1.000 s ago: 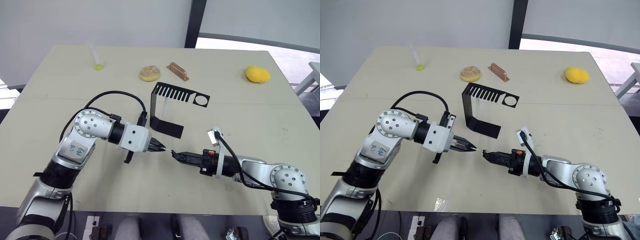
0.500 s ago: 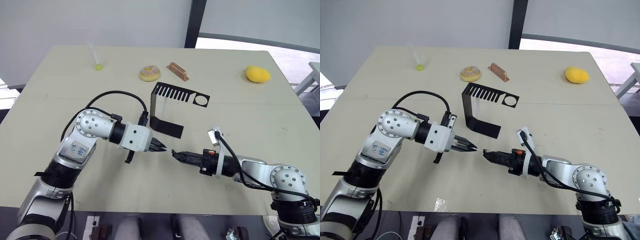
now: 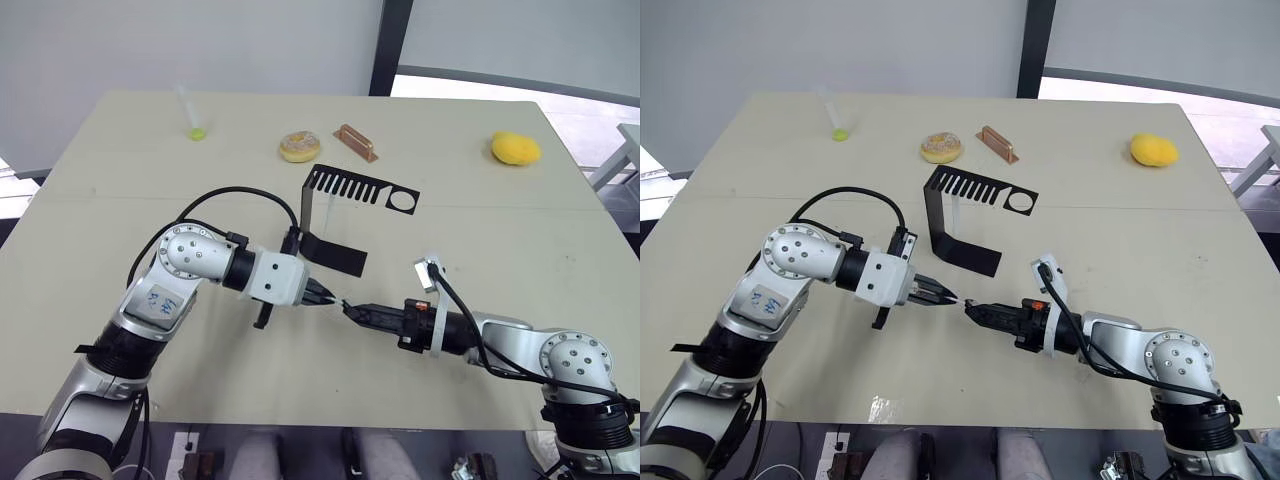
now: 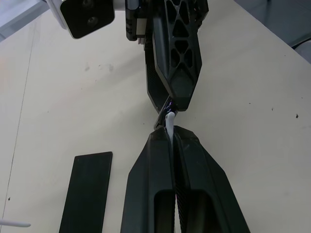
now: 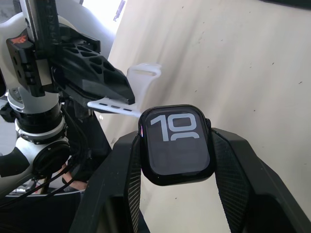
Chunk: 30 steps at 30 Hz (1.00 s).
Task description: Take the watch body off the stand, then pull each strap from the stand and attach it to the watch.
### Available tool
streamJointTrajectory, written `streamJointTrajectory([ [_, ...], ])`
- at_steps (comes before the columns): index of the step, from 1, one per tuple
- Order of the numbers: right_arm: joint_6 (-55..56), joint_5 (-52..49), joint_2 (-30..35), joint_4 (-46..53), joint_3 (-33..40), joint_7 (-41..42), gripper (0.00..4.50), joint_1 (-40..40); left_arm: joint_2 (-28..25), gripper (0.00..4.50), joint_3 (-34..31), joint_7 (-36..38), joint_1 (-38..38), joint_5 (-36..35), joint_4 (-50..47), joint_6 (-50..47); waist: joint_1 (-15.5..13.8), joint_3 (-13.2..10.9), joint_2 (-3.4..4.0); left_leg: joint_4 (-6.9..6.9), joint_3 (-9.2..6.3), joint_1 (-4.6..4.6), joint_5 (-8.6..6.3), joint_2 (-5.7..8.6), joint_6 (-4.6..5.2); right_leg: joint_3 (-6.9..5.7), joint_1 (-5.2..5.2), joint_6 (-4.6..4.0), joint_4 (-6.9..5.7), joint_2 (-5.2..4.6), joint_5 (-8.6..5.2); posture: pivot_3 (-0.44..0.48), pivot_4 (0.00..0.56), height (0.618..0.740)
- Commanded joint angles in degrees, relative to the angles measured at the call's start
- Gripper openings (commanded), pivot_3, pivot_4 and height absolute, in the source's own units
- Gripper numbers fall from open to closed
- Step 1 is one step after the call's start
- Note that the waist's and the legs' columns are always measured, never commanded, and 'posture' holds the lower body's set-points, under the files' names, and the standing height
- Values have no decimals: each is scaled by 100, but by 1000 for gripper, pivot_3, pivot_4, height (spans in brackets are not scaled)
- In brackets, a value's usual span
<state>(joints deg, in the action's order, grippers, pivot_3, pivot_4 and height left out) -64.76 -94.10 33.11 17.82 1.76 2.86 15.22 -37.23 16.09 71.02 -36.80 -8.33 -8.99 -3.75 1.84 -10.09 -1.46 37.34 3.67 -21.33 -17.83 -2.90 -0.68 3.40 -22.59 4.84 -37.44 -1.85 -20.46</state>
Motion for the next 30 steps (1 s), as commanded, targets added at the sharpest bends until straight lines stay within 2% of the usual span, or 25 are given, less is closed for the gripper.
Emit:
streamJointTrajectory([
  [1, 89, -218, -4, 242, -6, -22, 1587, -8, 12, 0, -84, -86, -82, 14, -56, 53, -1, 0, 0, 0, 0, 0, 0, 0, 0, 0, 0, 0, 0, 0, 0, 0, 150, 740],
  [30, 145, -205, 11, 274, -106, -23, 1587, -44, 118, 0, 40, -107, -92, 48, -342, -156, -1, 0, 0, -1, 0, 0, 0, 0, 0, 0, 0, 0, 2, -1, 0, 0, 150, 740],
])
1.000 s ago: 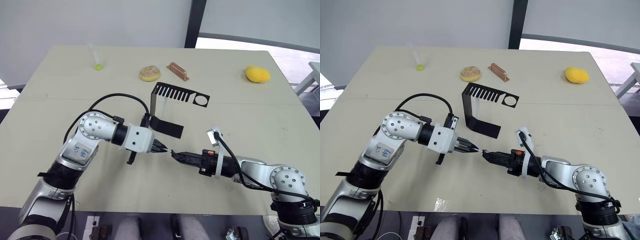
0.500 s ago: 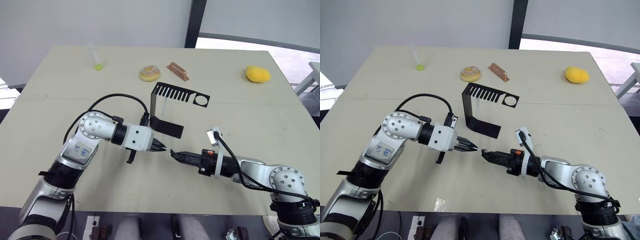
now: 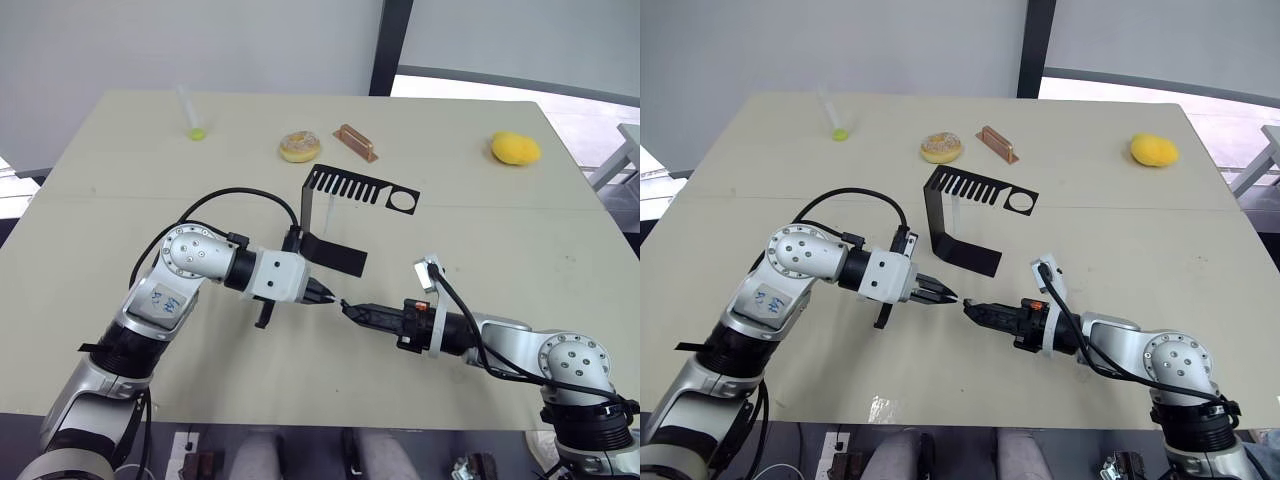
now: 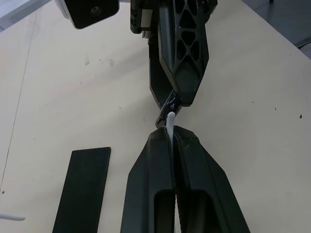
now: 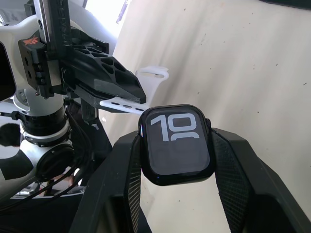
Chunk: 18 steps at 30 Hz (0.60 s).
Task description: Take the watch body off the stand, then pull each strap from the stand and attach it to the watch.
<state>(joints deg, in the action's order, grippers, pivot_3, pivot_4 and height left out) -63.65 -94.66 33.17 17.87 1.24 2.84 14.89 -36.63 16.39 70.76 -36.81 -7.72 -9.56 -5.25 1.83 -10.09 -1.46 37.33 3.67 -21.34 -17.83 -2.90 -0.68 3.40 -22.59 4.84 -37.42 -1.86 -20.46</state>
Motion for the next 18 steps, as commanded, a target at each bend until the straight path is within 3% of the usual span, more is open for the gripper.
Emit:
streamJointTrajectory([
  [1, 36, -149, 2, 269, -58, -24, 1587, -12, 66, 0, 18, -89, -92, -3, -296, -17, 0, 0, 0, 0, 0, 0, 0, 0, 0, 0, 0, 0, 0, 0, 0, 0, 150, 740],
  [18, 54, -180, -38, 277, -110, -92, 1587, 25, 129, 0, 277, -94, -195, 391, -348, -88, 1, 0, 0, -1, 0, 0, 0, 0, 0, 0, 0, 0, 1, 0, 0, 0, 150, 740],
])
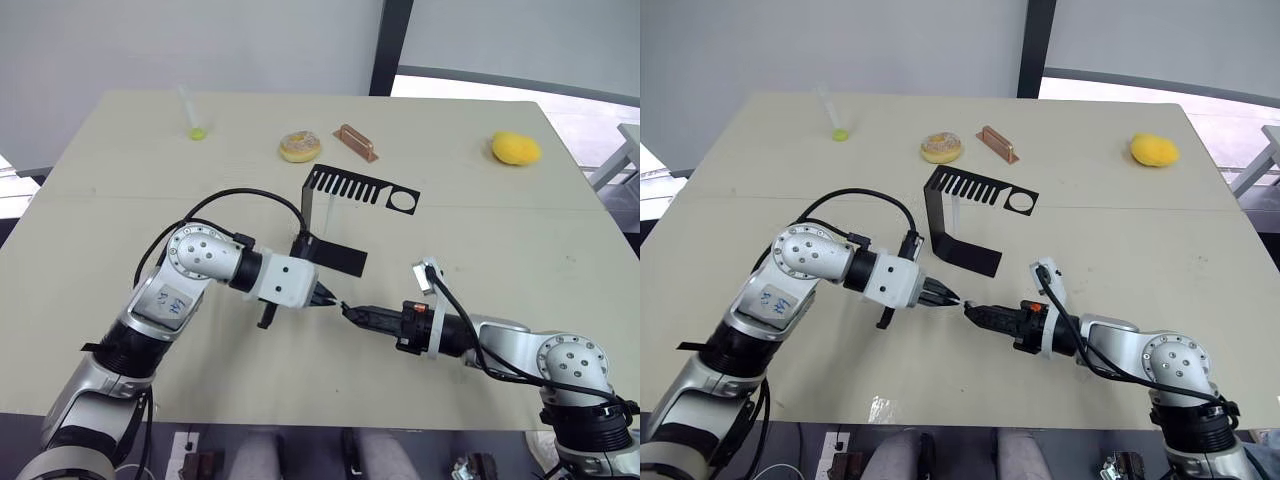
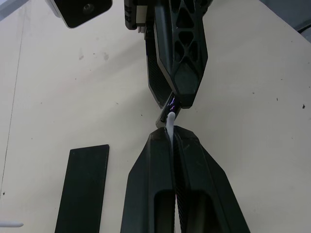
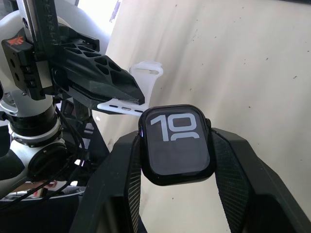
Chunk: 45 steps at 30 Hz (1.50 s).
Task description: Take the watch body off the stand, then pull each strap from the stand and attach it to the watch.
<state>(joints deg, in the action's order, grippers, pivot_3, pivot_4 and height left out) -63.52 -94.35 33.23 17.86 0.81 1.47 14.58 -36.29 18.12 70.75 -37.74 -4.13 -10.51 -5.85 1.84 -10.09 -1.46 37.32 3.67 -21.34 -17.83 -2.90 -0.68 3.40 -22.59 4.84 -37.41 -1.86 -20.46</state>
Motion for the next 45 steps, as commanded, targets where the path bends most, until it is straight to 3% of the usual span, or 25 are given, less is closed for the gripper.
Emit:
streamJointTrajectory([
  [1, 40, -212, -44, 277, -69, 45, 1587, 59, 112, 0, 126, -95, -102, 51, -278, -47, -1, 0, 0, 0, 0, 0, 0, 0, 0, 0, 0, 0, 0, 0, 0, 0, 150, 740],
  [45, 56, -366, -128, 452, -181, -10, 1587, 69, 525, 0, 514, -195, -127, 699, -347, -216, -4, 0, 0, 0, 0, -1, 0, 0, 0, 0, 0, 0, 1, 0, 0, 0, 150, 740],
])
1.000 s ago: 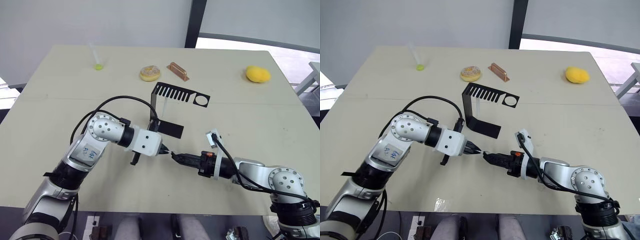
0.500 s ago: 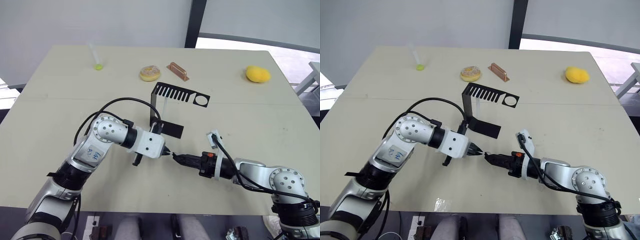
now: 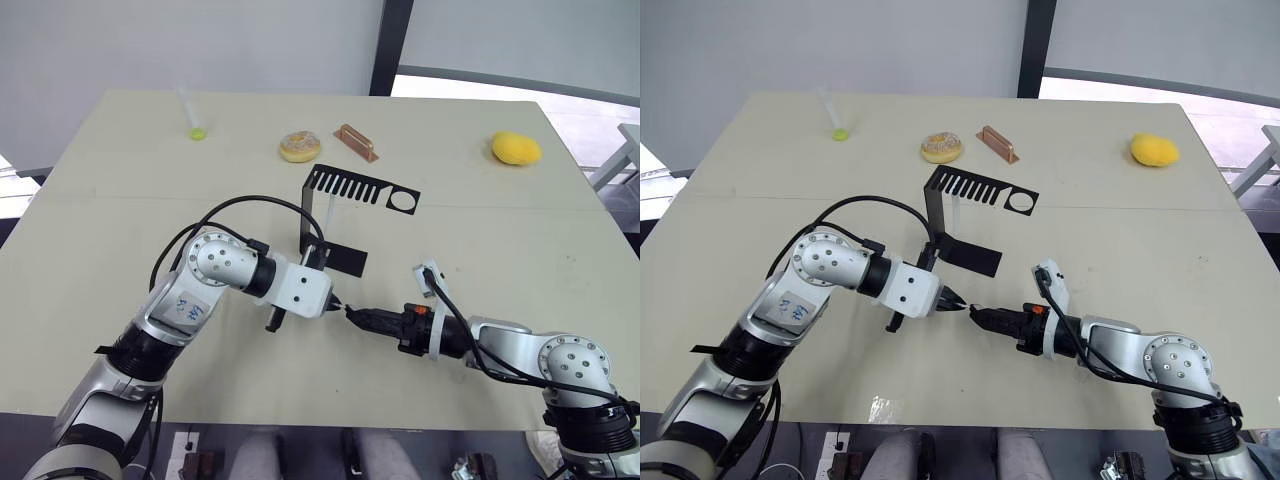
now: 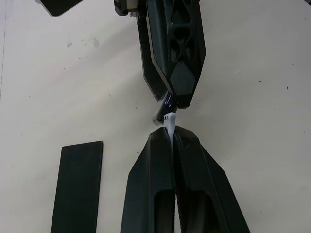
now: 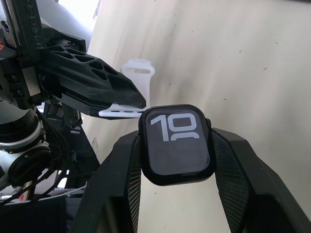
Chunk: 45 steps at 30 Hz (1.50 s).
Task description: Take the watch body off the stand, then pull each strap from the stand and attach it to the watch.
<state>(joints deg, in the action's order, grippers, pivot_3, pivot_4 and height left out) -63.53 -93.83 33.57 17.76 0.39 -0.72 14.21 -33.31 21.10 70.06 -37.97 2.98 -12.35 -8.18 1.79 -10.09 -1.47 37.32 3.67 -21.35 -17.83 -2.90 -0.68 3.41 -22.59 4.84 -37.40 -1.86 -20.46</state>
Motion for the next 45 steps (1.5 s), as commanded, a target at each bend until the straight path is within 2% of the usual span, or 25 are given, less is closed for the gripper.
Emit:
streamJointTrajectory([
  [1, 58, -420, -161, 462, -141, 201, 1587, 107, 235, 0, 221, -122, -104, -5, -167, 11, 0, 0, 0, 0, 0, 0, 0, 0, 0, 0, 0, 0, 0, 0, 0, 0, 150, 740],
  [45, 28, -458, -159, 471, -233, 216, 1587, 134, 530, 0, 304, -196, -123, 340, 46, -95, 0, 0, 0, -1, 0, -1, 0, 0, 0, 0, 0, 0, 1, 0, 0, 0, 150, 740],
])
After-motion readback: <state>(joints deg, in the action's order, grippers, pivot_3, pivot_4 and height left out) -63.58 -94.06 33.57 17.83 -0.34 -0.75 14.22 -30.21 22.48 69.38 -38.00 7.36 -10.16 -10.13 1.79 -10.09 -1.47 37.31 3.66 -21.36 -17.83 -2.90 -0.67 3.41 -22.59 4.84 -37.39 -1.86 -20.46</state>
